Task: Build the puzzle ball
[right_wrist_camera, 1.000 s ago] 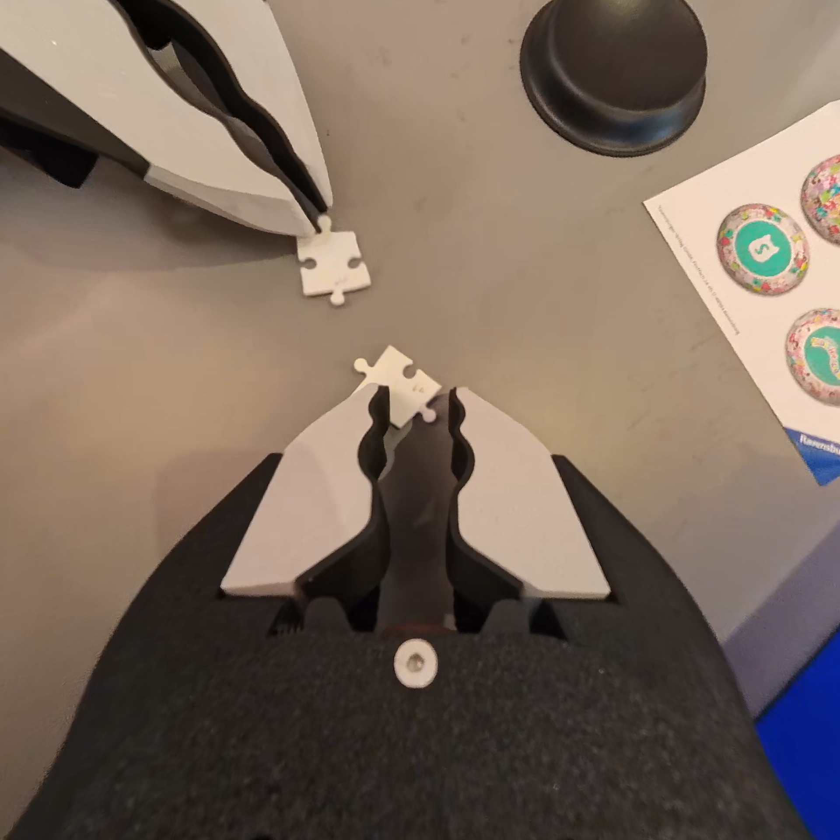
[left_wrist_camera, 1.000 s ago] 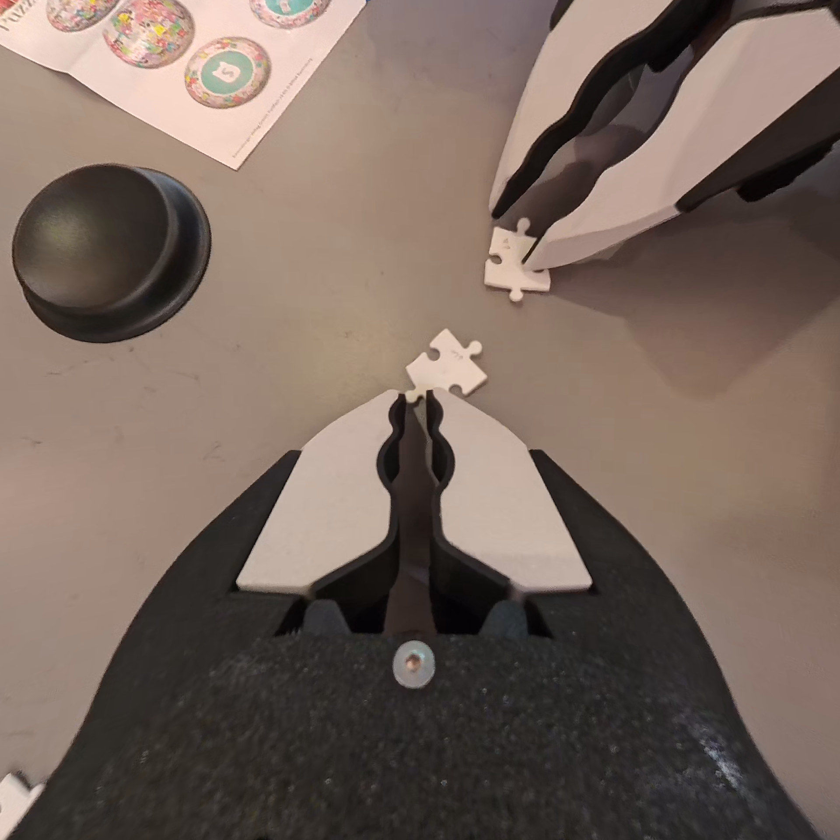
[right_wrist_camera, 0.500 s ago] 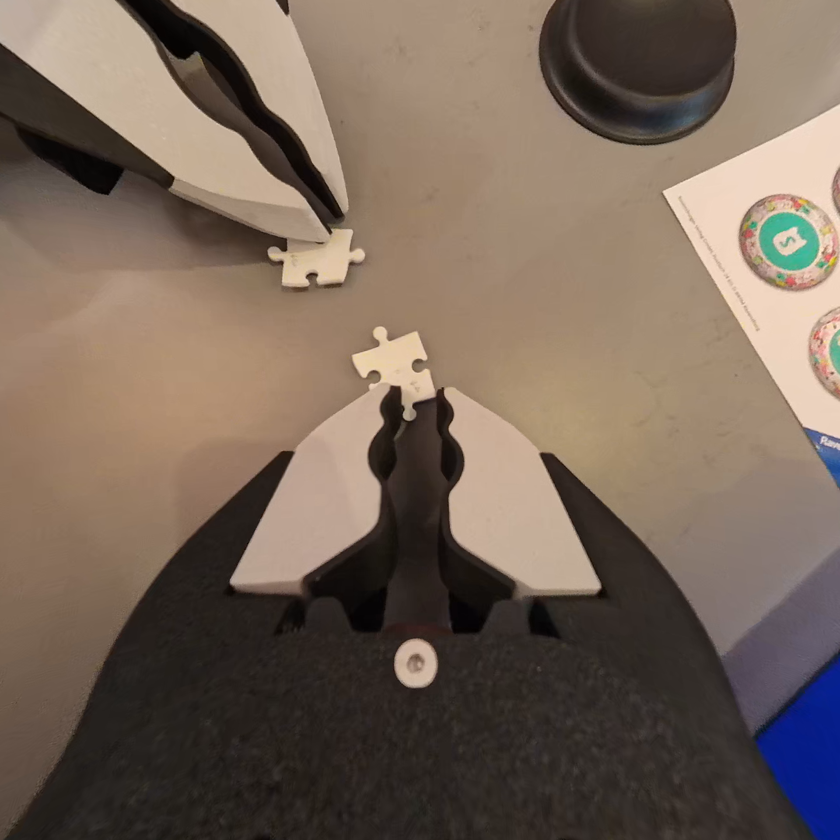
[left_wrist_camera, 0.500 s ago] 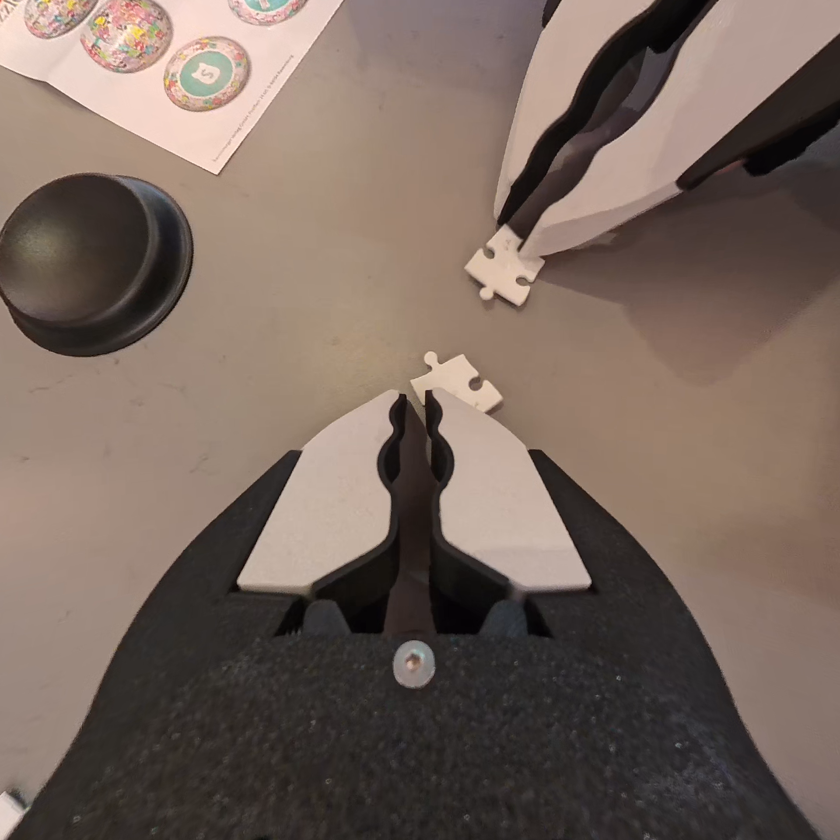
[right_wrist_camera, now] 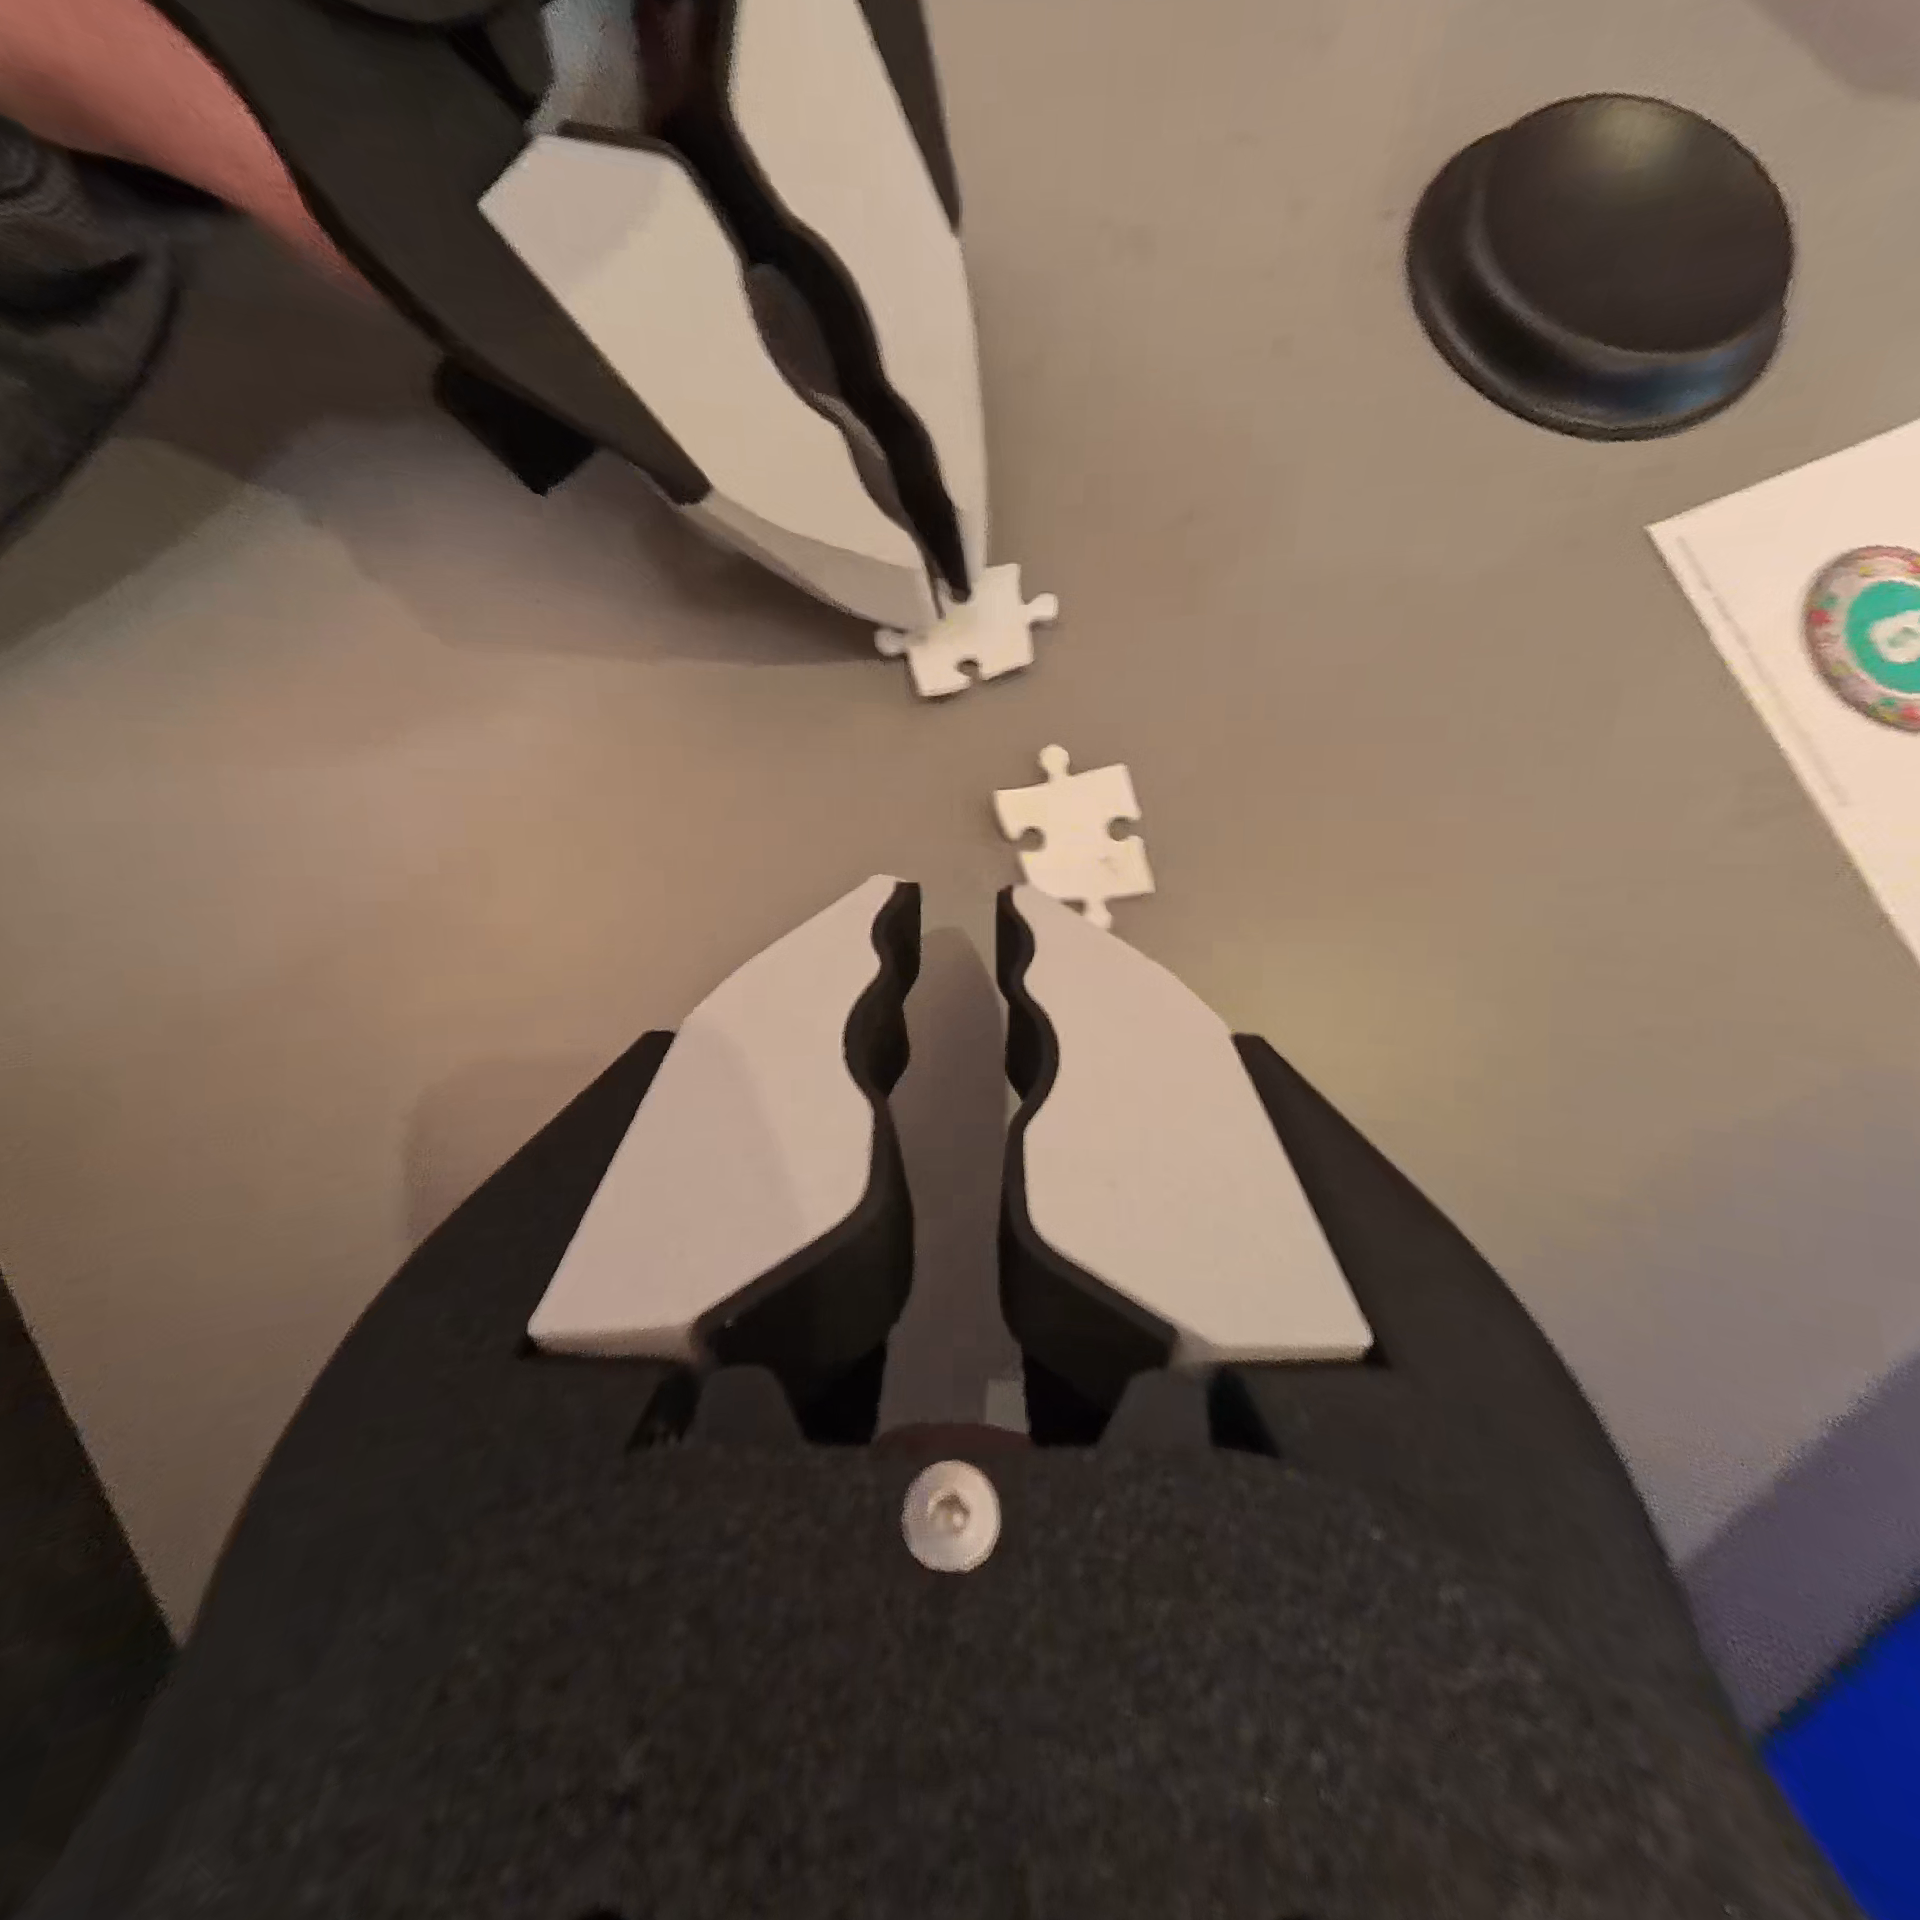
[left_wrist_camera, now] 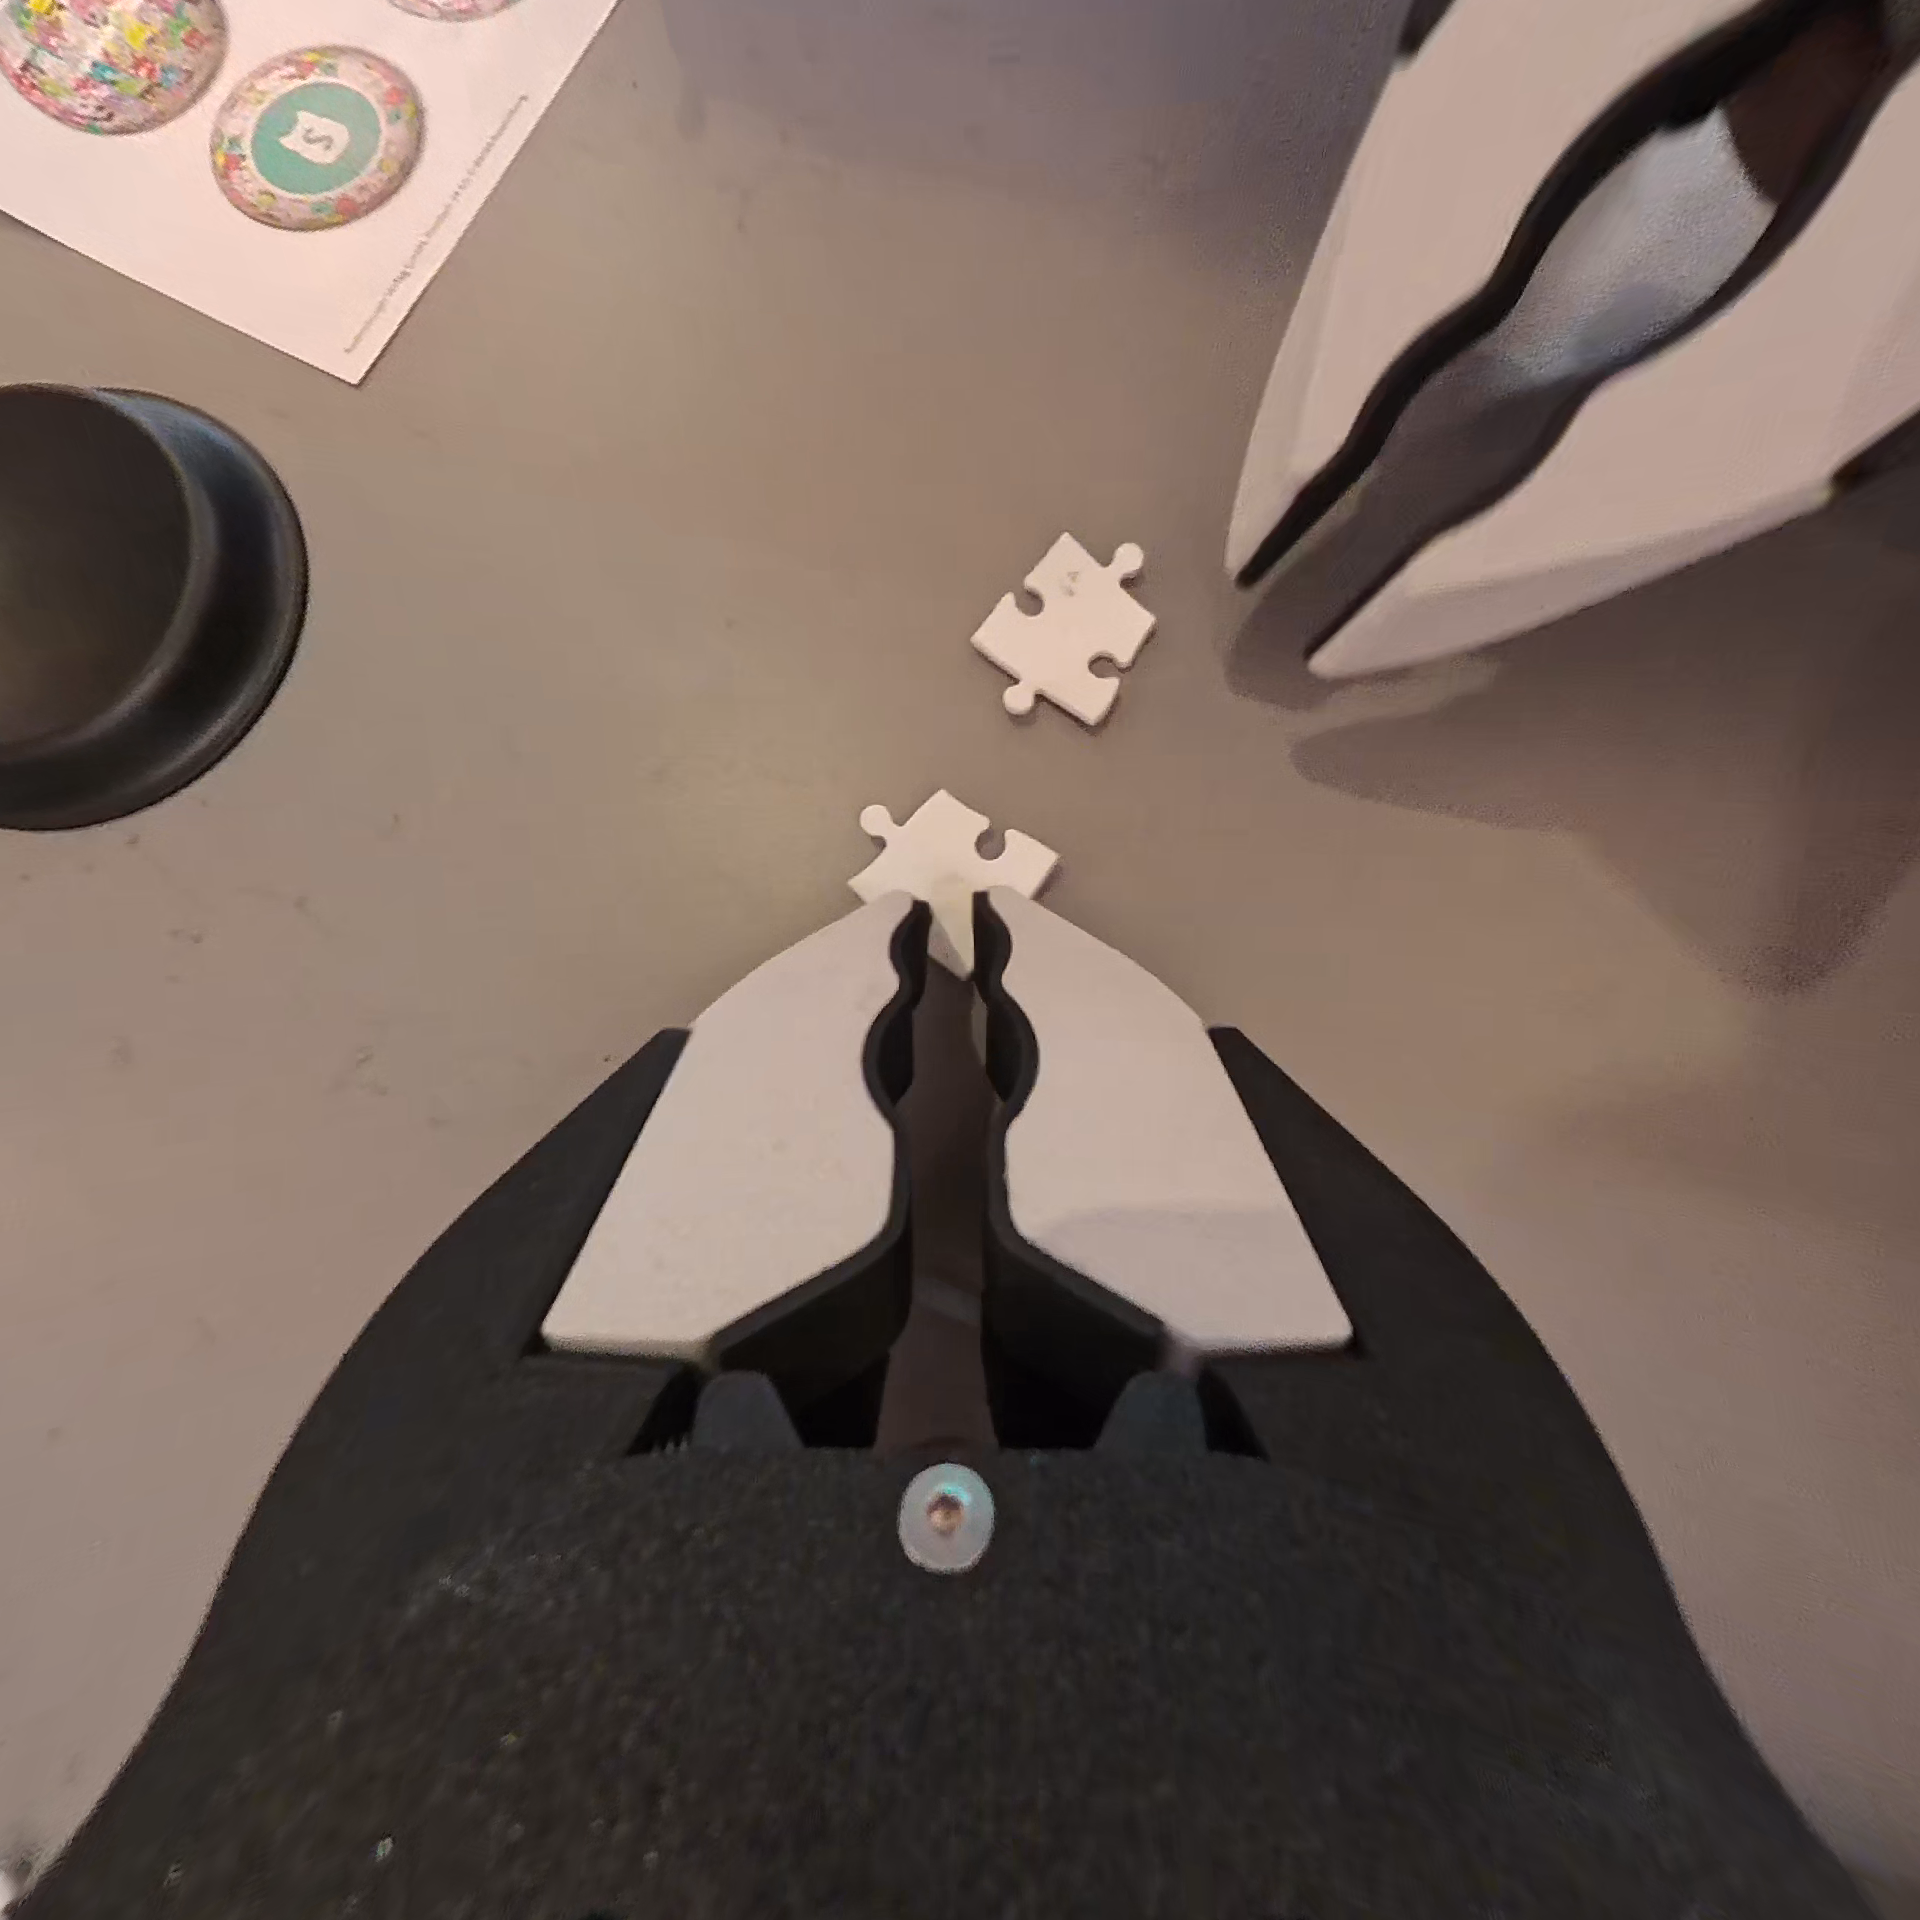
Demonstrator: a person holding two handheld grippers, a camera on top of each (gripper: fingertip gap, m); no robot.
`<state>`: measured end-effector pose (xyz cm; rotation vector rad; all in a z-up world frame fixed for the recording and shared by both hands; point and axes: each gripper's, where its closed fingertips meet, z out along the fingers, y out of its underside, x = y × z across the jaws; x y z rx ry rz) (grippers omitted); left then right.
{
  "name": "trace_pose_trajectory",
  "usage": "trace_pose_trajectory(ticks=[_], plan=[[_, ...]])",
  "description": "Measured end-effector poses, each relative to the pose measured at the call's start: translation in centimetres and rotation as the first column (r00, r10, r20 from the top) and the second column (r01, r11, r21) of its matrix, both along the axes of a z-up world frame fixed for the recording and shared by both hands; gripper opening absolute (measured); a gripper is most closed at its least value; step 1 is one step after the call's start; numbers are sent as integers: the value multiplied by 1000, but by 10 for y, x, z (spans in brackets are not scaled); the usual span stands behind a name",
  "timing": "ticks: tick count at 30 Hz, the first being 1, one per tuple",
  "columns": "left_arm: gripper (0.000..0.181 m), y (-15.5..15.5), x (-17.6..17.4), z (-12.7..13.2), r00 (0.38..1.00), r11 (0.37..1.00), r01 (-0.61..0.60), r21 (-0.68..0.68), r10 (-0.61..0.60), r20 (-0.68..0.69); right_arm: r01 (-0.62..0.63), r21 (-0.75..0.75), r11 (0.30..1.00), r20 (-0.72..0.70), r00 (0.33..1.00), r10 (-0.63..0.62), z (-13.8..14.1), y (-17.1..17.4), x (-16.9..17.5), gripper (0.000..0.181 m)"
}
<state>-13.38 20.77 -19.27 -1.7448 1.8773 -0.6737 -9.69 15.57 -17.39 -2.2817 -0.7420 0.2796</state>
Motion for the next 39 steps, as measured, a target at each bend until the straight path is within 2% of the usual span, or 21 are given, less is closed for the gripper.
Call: trace_pose_trajectory(ticks=[4,6,8,13,20,26,28,34,39], plan=[[8,-4,0,0,1000,1000,10,-20,-10,-13,-5,27,1000,66,998,4,-11,6,-5,20],[8,-5,-1,1,1000,1000,14,-20,-14,-14,-10,34,999,51,999,9,-8,10,-8,20],[8,-5,-3,2,1000,1000,15,-18,-15,-17,-15,-7,1000,22,1000,15,-12,12,-11,21],[7,-8,-7,0,999,999,31,-37,-32,-35,-15,-48,999,51,999,18,-22,10,-7,21],[7,-13,-6,2,998,997,51,-60,-53,-26,31,-33,999,48,998,-30,-14,5,14,20],[8,-15,-6,3,998,996,53,-73,-55,-21,-2,19,1000,73,997,1,-13,12,0,21],[8,-17,-5,1,998,996,61,-70,-63,-28,-16,-4,1000,89,996,16,-19,11,-1,22],[10,-23,-1,2,997,994,74,-75,-75,-12,26,-4,1000,94,995,-26,-15,13,16,21],[11,-12,-4,5,999,996,46,-71,-46,0,38,-2,999,105,994,-37,-14,10,20,21]])
